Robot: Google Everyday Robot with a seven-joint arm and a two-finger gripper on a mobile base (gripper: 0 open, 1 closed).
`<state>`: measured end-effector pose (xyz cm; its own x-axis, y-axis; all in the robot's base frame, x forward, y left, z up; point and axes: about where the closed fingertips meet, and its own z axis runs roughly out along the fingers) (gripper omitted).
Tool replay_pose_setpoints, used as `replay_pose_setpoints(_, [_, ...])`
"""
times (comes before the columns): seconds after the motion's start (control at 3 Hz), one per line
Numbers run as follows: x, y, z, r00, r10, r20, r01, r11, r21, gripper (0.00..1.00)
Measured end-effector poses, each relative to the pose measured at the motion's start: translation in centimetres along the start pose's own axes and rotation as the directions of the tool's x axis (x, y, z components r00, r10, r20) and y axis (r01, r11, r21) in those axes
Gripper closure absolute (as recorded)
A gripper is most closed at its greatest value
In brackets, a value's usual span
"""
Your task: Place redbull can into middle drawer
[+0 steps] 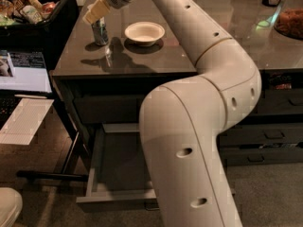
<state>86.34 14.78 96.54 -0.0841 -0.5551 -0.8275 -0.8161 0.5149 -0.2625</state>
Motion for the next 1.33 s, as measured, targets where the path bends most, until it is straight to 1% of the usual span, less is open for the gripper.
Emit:
replay_pose_setpoints(0.33, [1.6,0.2,1.5,0.999,0.009,-0.046,-0.011,0.9997,-0.022,0.0])
replay_pose_setpoints(0.67, [1.9,0.8,2.4,0.999,0.015,-0.042,-0.017,0.9982,-0.057,0.0])
replay_pose_setpoints(1.0, [1.2,2.0,3.3,1.0,0.004,-0.031,-0.007,0.995,-0.1,0.02])
replay_pose_setpoints(1.33, [1.0,2.9,3.8,1.0,-0.001,-0.026,-0.002,0.9912,-0.133,0.21])
